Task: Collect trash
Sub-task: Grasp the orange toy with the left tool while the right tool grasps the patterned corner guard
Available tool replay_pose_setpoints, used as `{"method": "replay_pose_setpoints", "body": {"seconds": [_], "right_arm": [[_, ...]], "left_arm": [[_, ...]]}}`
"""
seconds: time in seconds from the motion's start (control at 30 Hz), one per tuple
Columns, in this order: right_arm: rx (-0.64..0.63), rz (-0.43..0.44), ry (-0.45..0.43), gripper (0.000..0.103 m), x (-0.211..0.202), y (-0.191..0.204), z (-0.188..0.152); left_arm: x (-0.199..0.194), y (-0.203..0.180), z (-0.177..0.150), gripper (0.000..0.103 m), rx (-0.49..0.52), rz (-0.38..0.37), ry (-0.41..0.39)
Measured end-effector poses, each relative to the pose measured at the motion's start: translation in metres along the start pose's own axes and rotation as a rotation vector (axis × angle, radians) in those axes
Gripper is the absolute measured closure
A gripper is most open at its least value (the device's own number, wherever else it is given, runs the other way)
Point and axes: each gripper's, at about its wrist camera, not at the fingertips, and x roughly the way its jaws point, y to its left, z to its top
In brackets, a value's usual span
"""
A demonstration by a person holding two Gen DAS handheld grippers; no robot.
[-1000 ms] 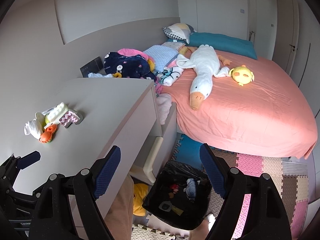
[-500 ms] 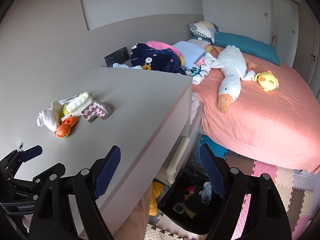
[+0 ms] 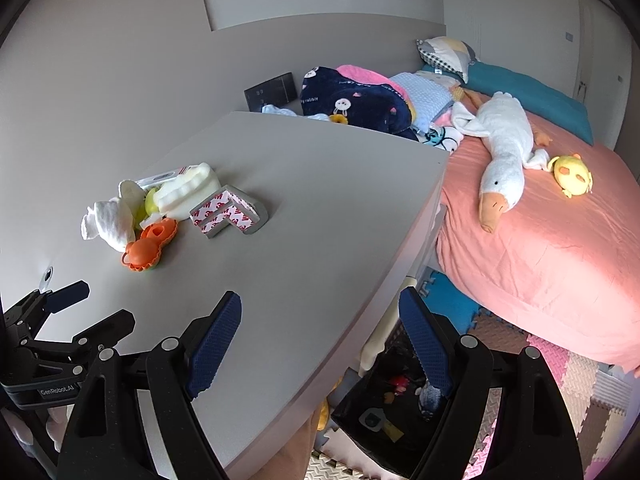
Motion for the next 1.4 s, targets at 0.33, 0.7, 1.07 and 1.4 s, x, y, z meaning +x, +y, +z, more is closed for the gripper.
{"method": "replay_pose_setpoints", "body": {"seconds": [0.33, 0.7, 1.07, 1.4], "right_arm": [[-0.05, 0.032, 0.037, 0.022, 0.032, 0.016, 0.017], [-0.047, 0.057, 0.065, 0.022, 0.064, 0.03, 0.037], [-0.067, 0.091, 0.103, 0.022, 0.098, 0.045, 0.054], [-0.055, 0.137, 0.123, 0.039, 0.122, 0.049, 0.066]], "left_arm": [[0.027, 0.02, 0.017, 0.007, -0.016, 0.019, 0.013], [0.05, 0.025, 0.029, 0.007, -0.004, 0.027, 0.034], [0.068, 0.039, 0.04, 0.03, -0.017, 0.02, 0.068], [0.065, 0.042, 0.042, 0.049, -0.016, 0.031, 0.06]]}}
